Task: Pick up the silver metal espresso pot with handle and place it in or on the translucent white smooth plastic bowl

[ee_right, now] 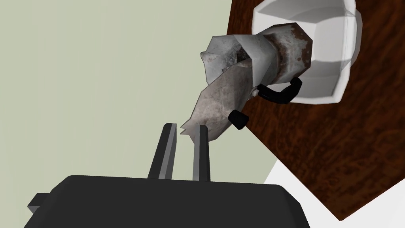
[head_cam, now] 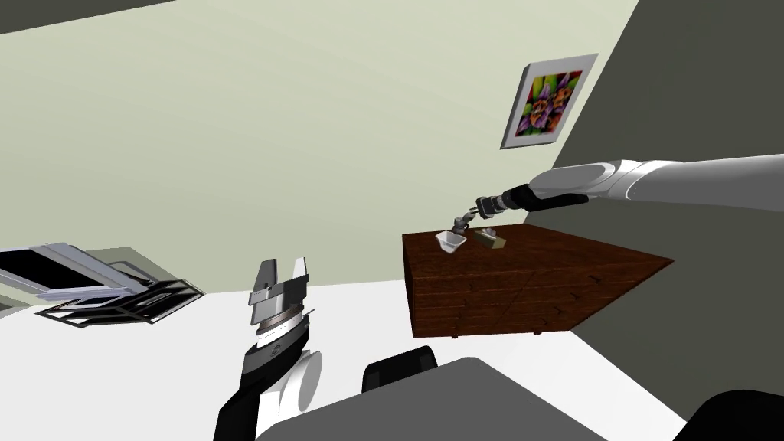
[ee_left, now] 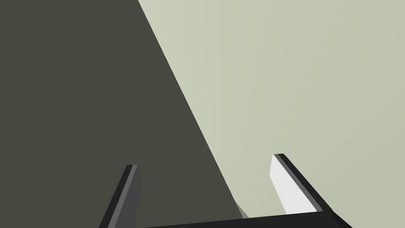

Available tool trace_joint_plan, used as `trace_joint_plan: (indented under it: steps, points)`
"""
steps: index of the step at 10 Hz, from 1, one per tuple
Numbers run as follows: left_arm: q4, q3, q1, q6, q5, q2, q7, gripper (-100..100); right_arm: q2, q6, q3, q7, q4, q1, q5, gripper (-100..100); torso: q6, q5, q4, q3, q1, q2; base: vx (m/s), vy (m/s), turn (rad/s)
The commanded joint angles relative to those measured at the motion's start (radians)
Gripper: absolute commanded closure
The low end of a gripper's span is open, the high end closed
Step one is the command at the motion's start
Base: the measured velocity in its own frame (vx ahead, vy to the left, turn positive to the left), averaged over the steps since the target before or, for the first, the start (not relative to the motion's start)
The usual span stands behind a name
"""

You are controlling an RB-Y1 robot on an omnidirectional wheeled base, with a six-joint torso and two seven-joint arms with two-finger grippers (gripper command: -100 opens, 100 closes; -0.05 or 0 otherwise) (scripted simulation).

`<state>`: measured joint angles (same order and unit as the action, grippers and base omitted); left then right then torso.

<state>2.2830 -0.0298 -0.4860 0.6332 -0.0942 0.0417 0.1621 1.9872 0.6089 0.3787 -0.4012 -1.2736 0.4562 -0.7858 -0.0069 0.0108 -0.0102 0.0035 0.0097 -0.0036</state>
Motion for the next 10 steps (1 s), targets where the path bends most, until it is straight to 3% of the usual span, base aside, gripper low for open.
trace_joint_plan:
  steps: [1, 4, 6, 7, 10]
  points:
    - [0.0, 0.0, 0.0, 0.0, 0.0, 0.0, 0.0, 0, 0.017, 0.042, -0.009, 0.021, 0.039, -0.008, -0.004, 100, 0.0, 0.0, 0.0, 0.0, 0.0, 0.0, 0.072, -0.041, 0.169]
    - [0.0, 0.0, 0.0, 0.0, 0.0, 0.0, 0.0, 0, 0.034, 0.095, -0.023, 0.037, 0.086, -0.019, -0.009, 100, 0.0, 0.0, 0.0, 0.0, -0.001, 0.0, 0.069, -0.04, 0.136]
    - [0.0, 0.0, 0.0, 0.0, 0.0, 0.0, 0.0, 0, 0.032, 0.096, -0.025, 0.043, 0.085, -0.024, -0.016, 100, 0.0, 0.0, -0.001, 0.0, 0.0, 0.0, 0.038, -0.02, 0.071]
    - [0.0, 0.0, 0.0, 0.0, 0.0, 0.0, 0.0, 0, 0.033, 0.099, -0.025, 0.041, 0.087, -0.023, -0.014, -100, 0.001, 0.001, -0.001, 0.002, 0.002, 0.003, 0.006, -0.003, 0.0]
    - [0.0, 0.0, 0.0, 0.0, 0.0, 0.0, 0.0, 0, 0.033, 0.099, -0.025, 0.041, 0.087, -0.023, -0.014, -100, 0.002, 0.001, -0.002, 0.004, 0.003, 0.006, 0.0, 0.0, 0.0]
